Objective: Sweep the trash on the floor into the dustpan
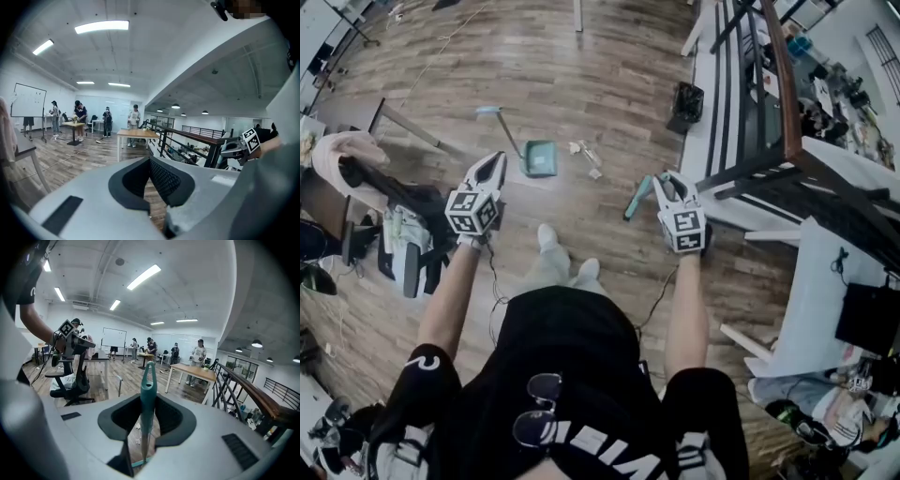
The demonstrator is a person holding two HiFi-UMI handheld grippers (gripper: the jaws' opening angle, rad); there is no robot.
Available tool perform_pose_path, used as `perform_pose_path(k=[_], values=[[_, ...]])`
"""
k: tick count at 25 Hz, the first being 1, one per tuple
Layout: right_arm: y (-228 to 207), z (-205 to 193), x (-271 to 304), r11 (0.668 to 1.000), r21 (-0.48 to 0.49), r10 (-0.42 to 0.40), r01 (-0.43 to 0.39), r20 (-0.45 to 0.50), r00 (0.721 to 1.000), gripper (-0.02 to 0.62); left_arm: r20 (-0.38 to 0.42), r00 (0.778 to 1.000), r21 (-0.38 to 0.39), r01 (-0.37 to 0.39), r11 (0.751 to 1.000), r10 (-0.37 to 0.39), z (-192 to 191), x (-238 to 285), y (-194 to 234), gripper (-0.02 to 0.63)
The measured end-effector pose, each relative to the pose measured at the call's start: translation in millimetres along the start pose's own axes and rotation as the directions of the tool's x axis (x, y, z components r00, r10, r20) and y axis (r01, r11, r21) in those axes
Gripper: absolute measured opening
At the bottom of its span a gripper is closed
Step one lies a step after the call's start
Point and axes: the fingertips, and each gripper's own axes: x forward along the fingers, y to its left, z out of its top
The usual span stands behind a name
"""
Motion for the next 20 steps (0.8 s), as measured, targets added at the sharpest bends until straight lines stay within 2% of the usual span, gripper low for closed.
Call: perform_pose_path(k=[7, 20], values=[[6, 0, 27, 0.999, 0.025, -0.030, 0.031, -0.026, 0.999, 0.087, -0.023, 1.000, -0.012, 0.015, 1.000, -0.015, -7, 13, 30, -0.002], [22, 8, 111, 0.995, 0.051, -0.081, 0.087, -0.115, 0.990, 0.087, -0.105, 0.992, -0.043, 0.068, 0.997, -0.072, -27, 71, 133, -0.002]])
